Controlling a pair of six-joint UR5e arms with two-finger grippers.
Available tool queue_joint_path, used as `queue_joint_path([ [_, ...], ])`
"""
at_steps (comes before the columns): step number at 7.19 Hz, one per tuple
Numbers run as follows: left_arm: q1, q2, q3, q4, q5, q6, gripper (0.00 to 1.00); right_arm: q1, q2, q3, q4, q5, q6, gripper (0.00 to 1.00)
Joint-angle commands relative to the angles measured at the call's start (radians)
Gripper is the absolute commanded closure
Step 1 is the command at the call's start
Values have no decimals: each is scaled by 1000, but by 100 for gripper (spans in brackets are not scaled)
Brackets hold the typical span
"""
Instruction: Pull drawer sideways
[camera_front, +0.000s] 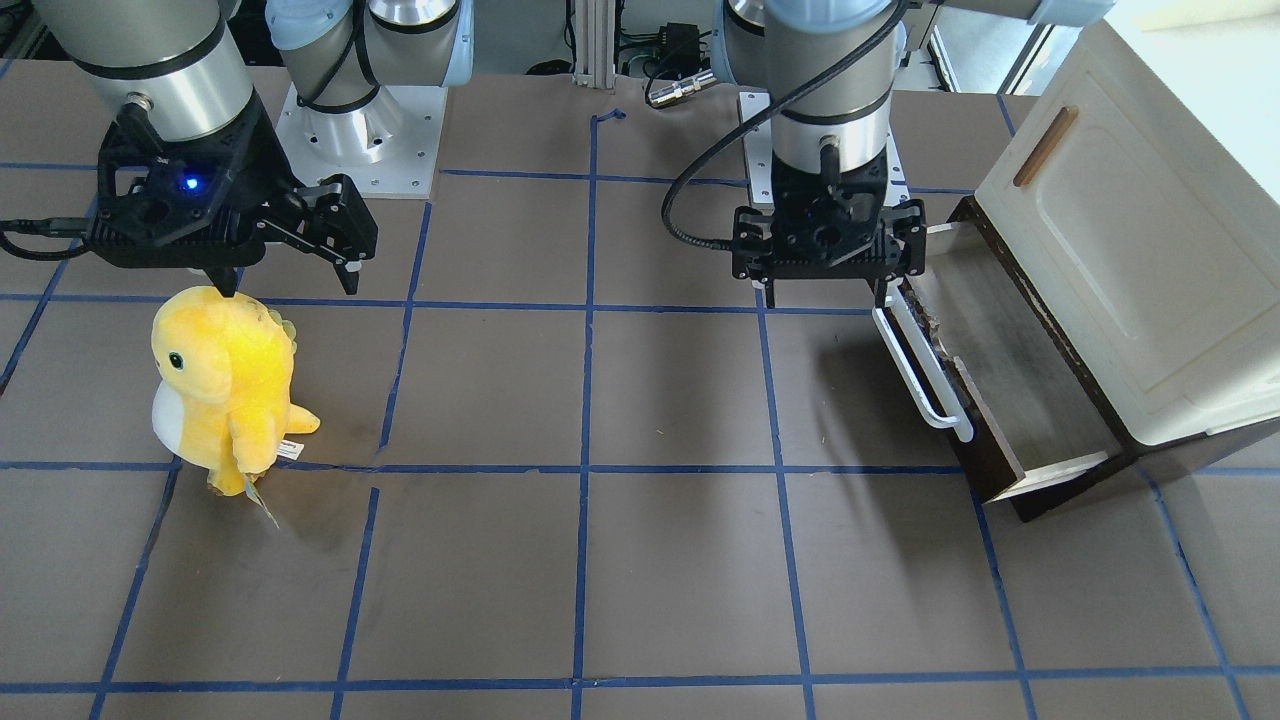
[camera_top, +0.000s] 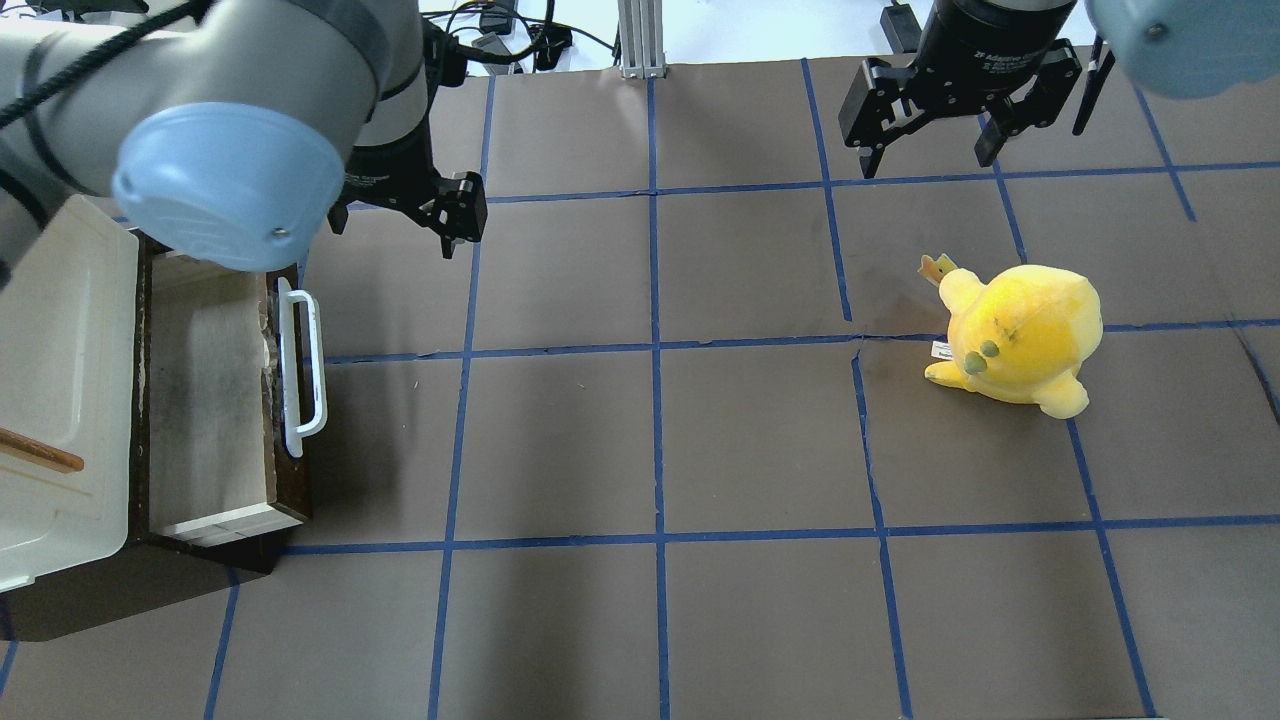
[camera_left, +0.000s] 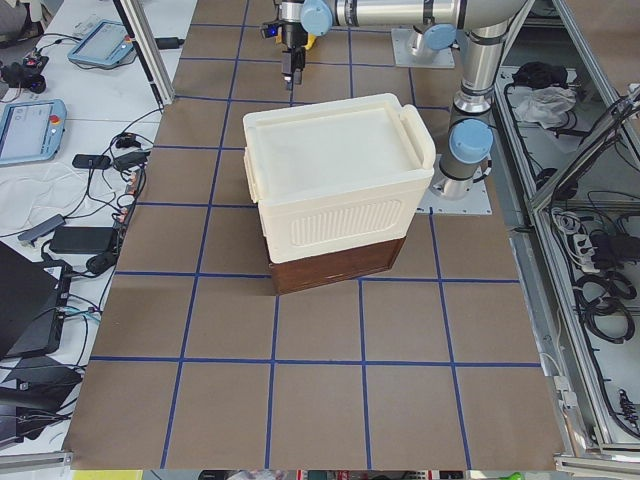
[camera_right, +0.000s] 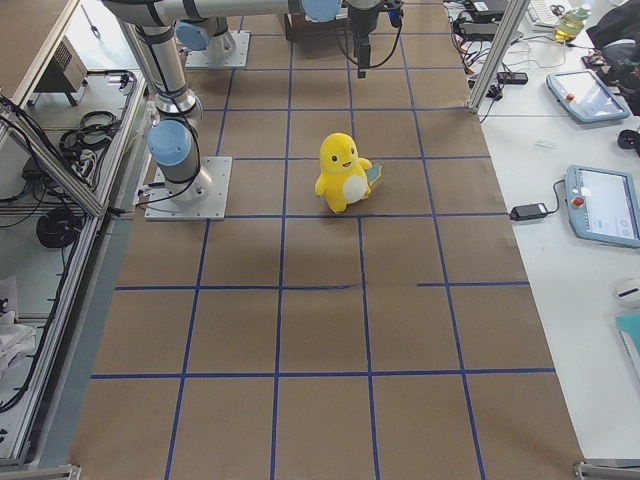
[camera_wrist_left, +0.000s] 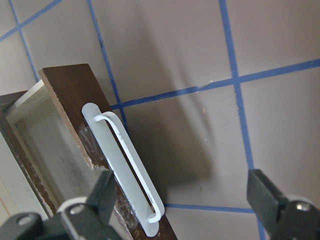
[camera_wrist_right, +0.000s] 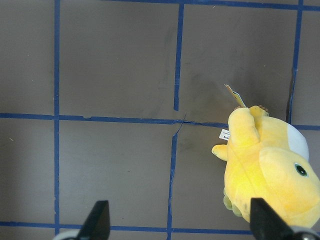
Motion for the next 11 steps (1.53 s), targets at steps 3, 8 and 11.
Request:
queue_joint_path([
  [3,131,147,-23,-9,-153,2,0,0,0,0,0,0,0,0],
  [8,153,175,-26,-29,-211,46,0,0,0,0,0,0,0,0],
  [11,177,189,-22,-77,-188,178,0,0,0,0,0,0,0,0],
])
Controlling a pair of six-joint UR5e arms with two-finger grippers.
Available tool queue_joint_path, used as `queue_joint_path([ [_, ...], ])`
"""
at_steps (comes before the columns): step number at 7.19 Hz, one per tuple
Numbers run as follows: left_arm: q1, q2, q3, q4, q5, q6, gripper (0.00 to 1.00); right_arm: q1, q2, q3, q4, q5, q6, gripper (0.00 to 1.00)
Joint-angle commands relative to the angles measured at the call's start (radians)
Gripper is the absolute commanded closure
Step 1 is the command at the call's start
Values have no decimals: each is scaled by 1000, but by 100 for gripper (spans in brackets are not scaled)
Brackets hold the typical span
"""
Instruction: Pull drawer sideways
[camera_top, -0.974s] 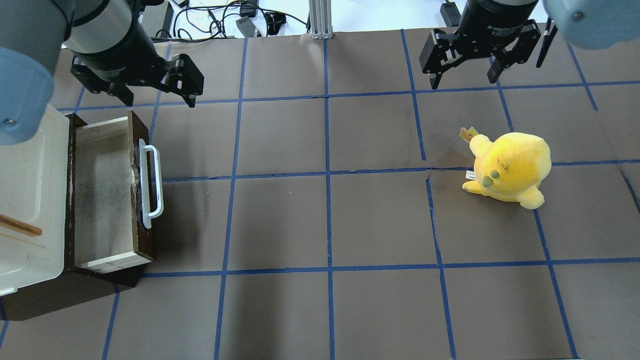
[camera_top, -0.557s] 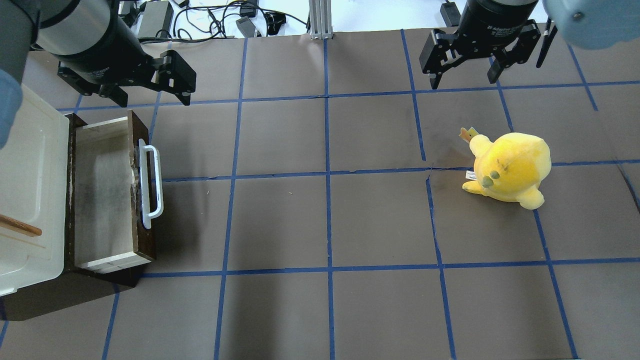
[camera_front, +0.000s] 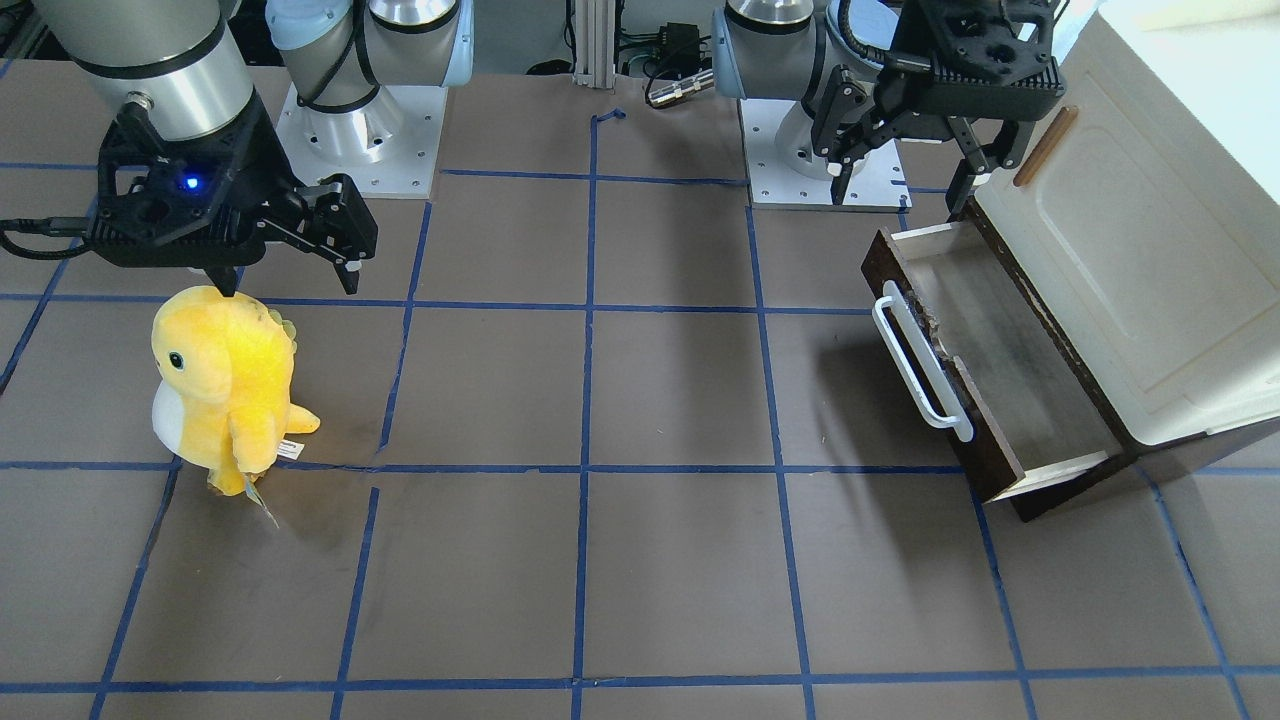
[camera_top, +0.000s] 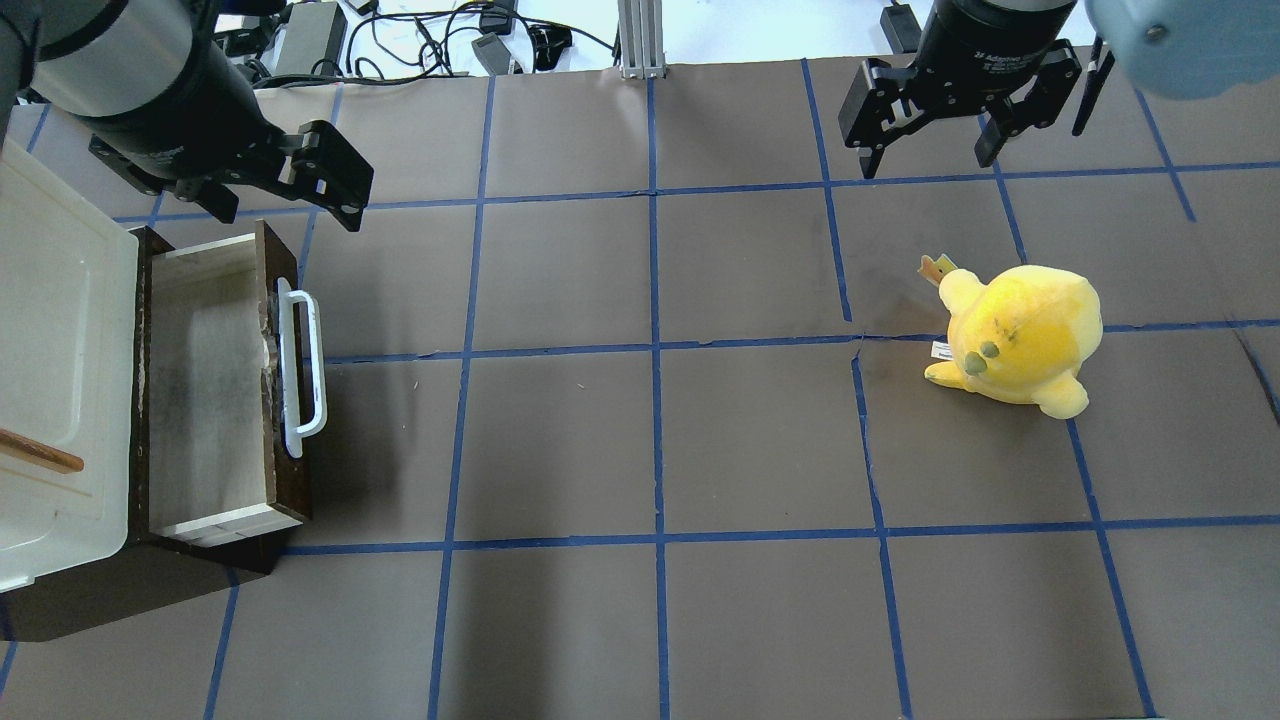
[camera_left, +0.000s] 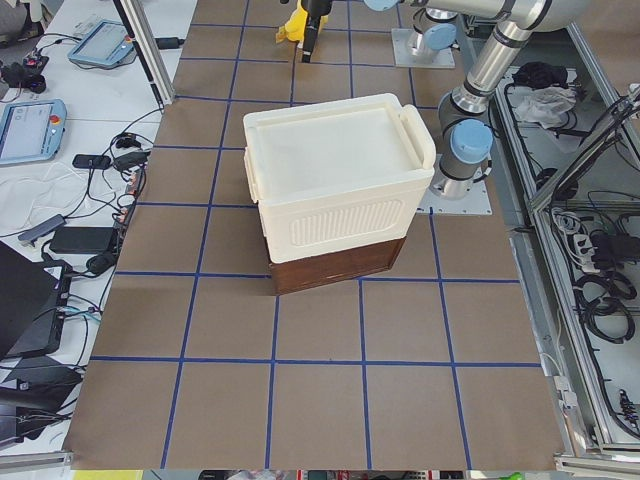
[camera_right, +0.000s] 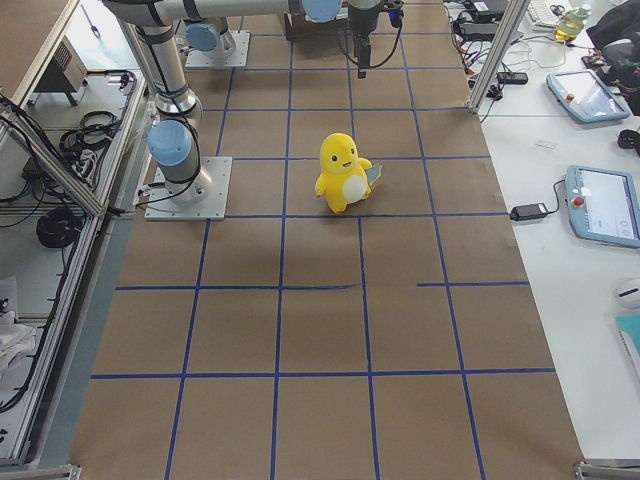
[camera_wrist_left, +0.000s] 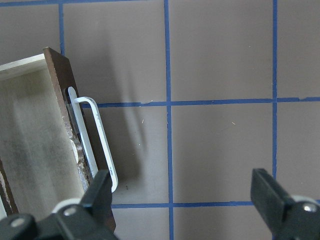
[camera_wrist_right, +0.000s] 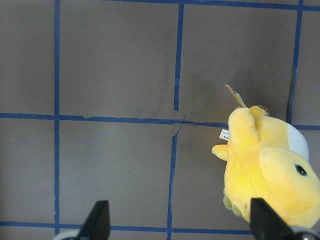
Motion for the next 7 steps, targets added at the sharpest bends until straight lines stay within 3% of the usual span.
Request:
queue_joint_path([
  [1,34,2,-1,-7,-8,33,0,0,0,0,0,0,0,0],
  [7,36,2,-7,-7,-25,24,0,0,0,0,0,0,-2,0],
])
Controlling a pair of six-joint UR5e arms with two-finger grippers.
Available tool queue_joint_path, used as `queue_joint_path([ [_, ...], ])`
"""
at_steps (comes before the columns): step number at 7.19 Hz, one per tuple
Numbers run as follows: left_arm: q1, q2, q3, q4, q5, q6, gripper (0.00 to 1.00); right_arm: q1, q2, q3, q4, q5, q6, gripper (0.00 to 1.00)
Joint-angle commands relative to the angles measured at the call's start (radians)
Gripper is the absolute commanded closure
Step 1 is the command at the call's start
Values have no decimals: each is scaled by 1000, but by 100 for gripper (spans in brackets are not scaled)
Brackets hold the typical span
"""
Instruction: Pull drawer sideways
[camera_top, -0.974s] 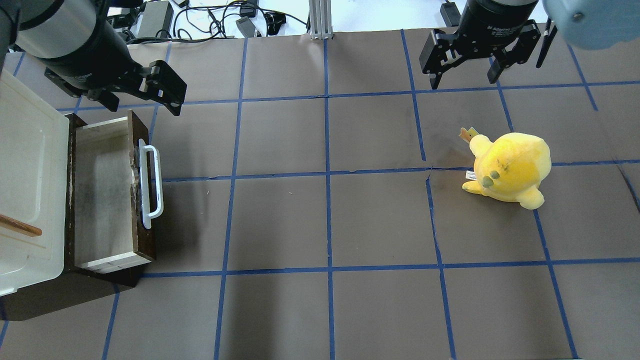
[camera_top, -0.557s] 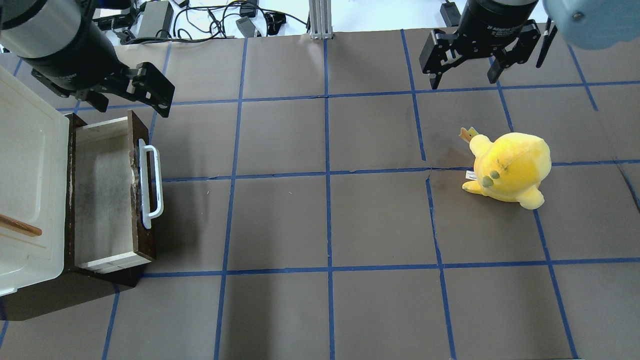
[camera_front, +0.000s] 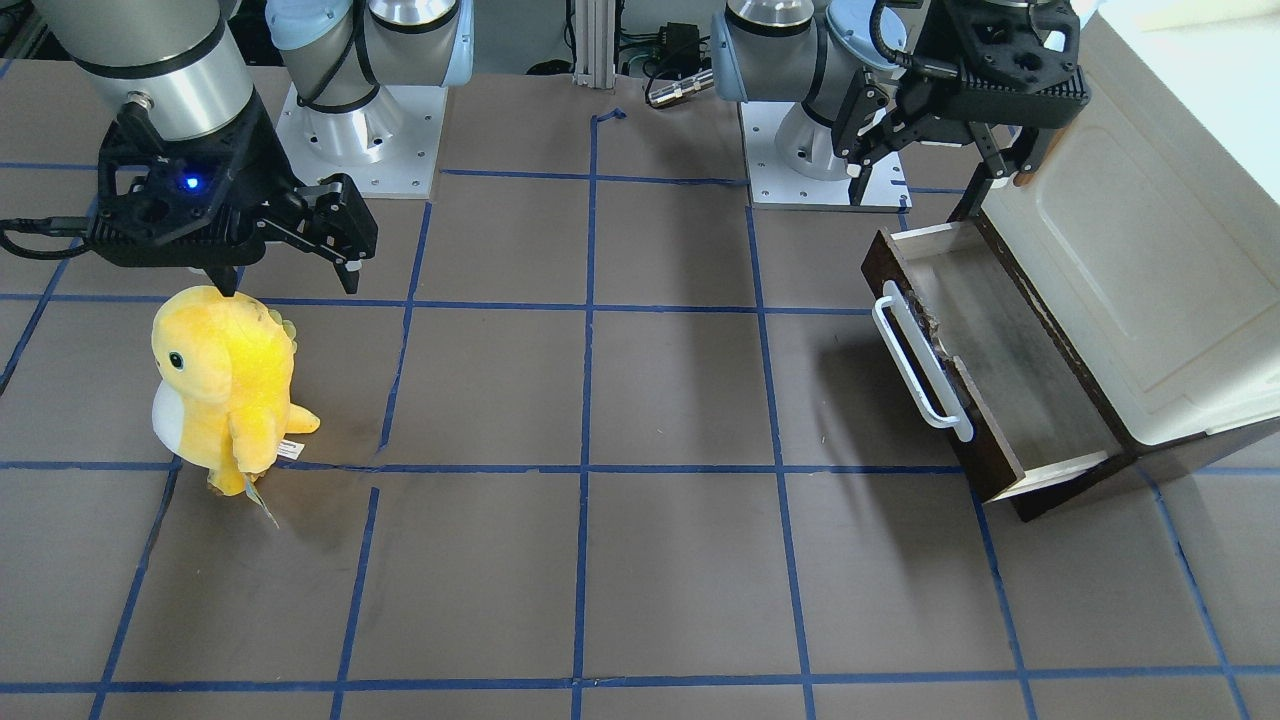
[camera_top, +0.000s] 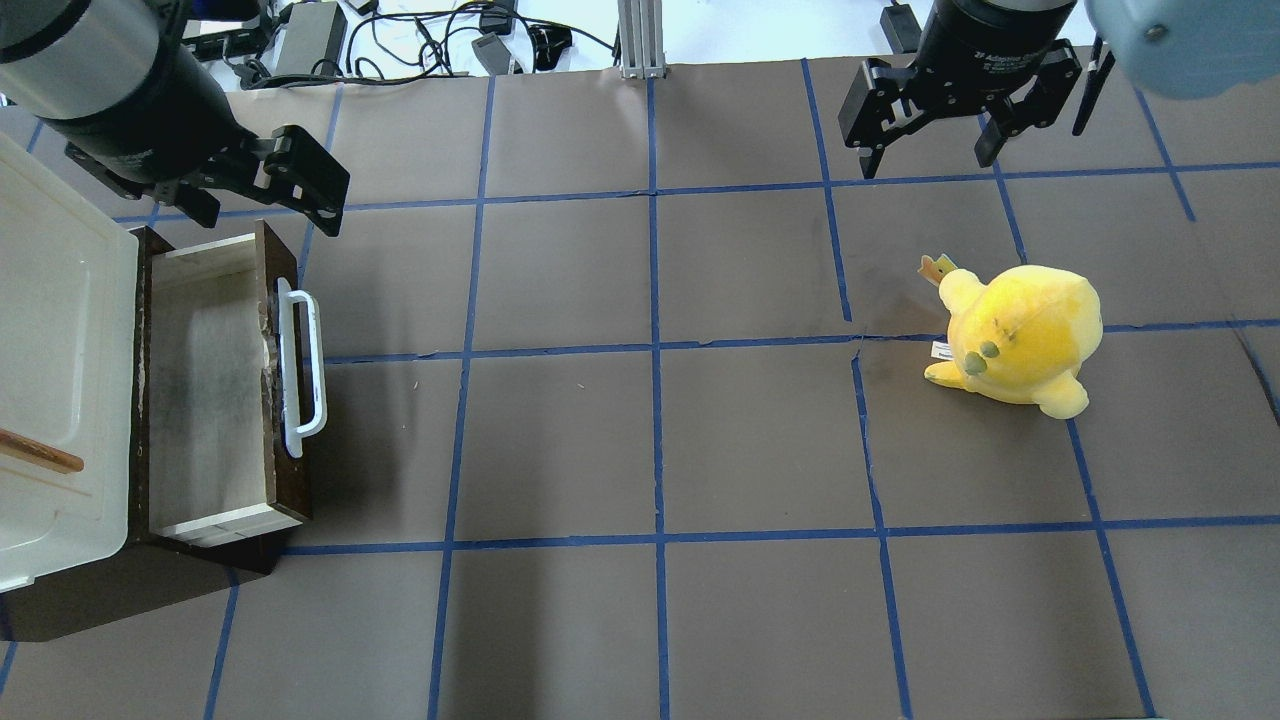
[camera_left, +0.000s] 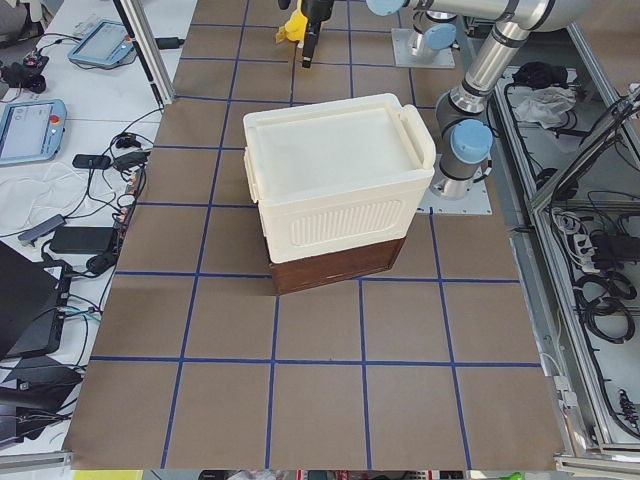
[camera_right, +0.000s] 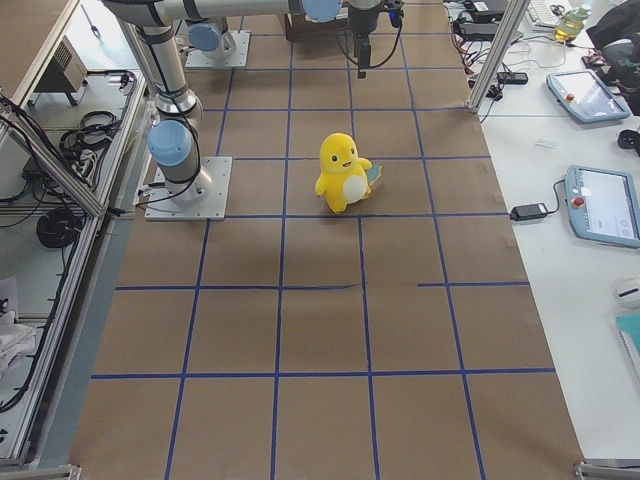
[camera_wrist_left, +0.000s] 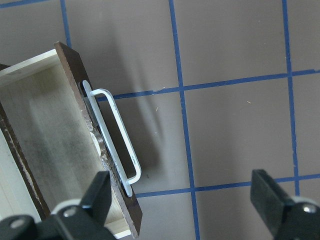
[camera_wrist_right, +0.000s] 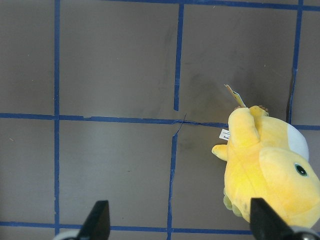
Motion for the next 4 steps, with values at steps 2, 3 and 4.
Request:
queue_joint_path([
  [2,12,-22,25,1,0,4,0,0,0,0,0,0,1,0],
  [3,14,-34,45,1,6,4,0,0,0,0,0,0,1,0],
  [4,12,-58,74,-1,6,4,0,0,0,0,0,0,1,0],
])
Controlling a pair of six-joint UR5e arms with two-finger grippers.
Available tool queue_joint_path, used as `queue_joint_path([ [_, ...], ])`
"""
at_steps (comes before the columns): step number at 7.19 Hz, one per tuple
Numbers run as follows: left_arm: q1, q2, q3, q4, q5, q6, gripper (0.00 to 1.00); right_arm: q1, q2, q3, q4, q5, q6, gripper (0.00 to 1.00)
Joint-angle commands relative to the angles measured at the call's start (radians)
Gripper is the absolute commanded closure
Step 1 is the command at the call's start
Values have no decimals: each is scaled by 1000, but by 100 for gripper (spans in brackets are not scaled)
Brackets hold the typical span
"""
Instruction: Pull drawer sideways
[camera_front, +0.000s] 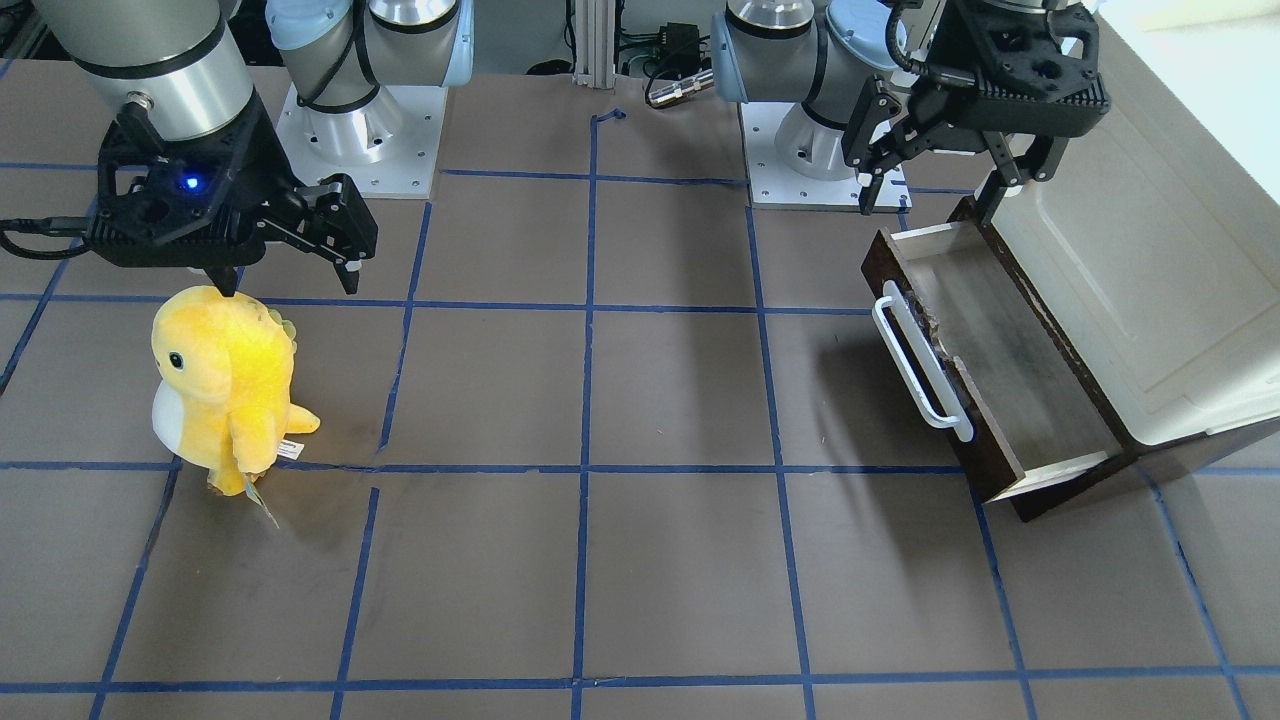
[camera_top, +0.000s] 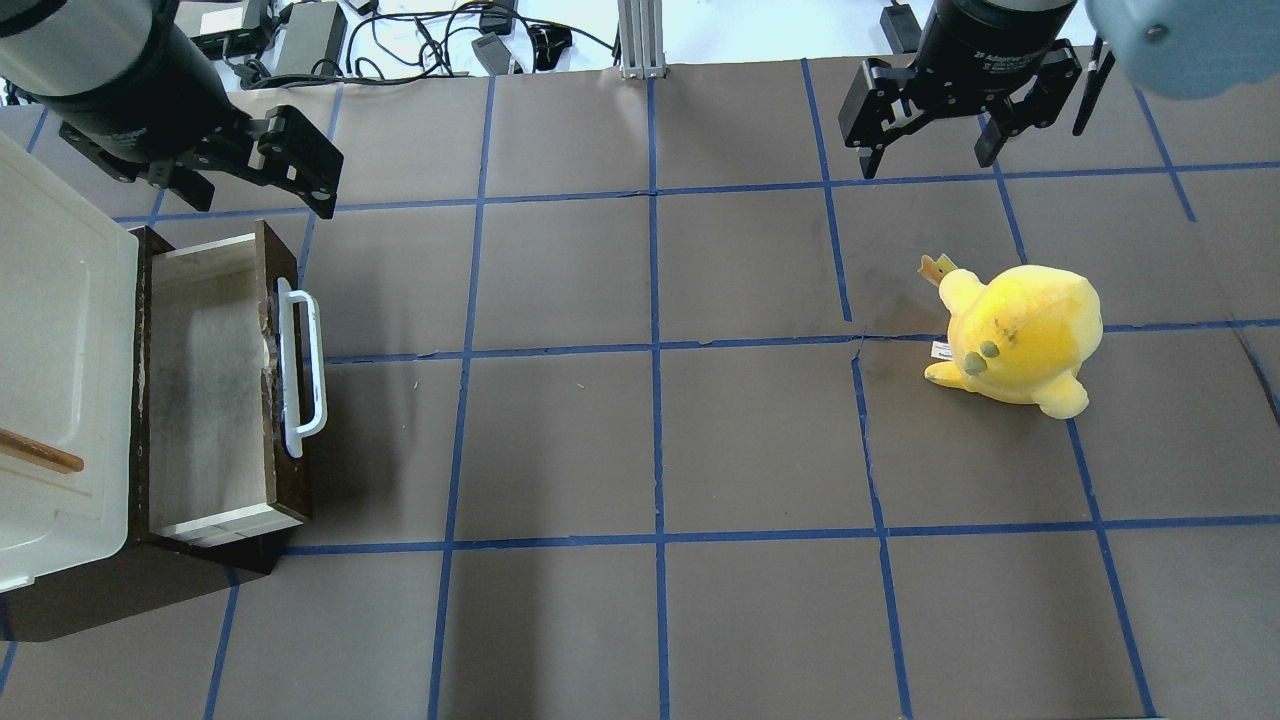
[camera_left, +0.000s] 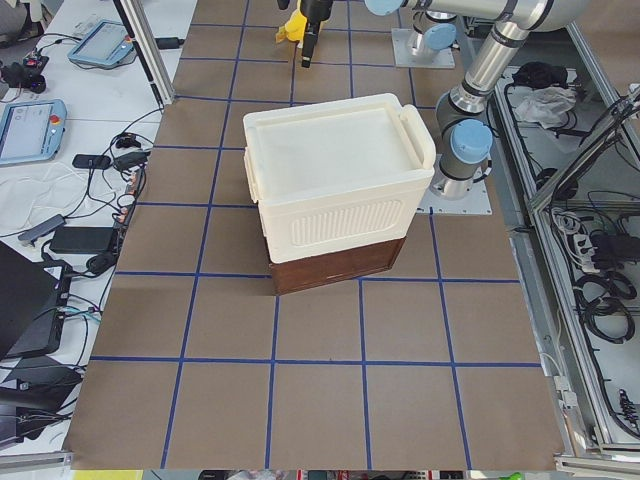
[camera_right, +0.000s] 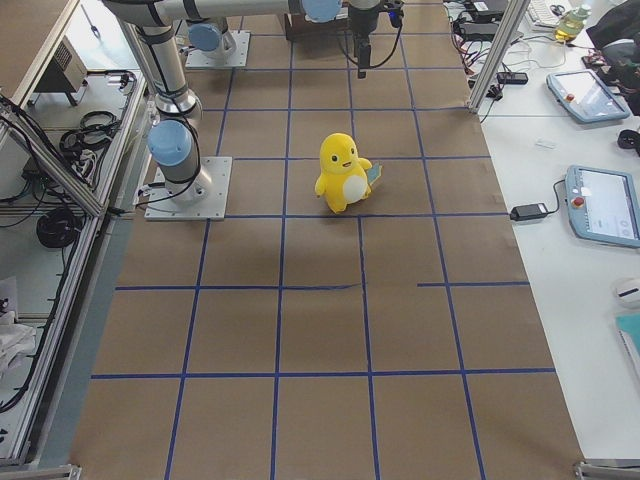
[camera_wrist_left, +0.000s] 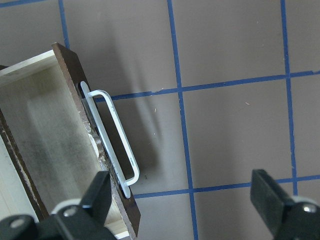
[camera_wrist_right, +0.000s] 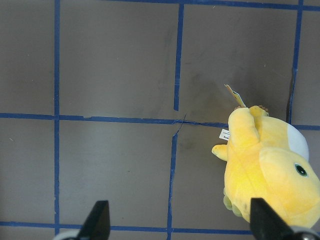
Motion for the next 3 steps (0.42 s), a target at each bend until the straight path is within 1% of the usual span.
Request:
queue_joint_path([
  [1,-1,-50,71,-18,0,-2,0,0,0,0,0,0,0,0],
  [2,-2,-72,116,-68,2,-2,0,0,0,0,0,0,0,0],
  [3,-4,-78,115,-69,-3,-2,0,0,0,0,0,0,0,0],
])
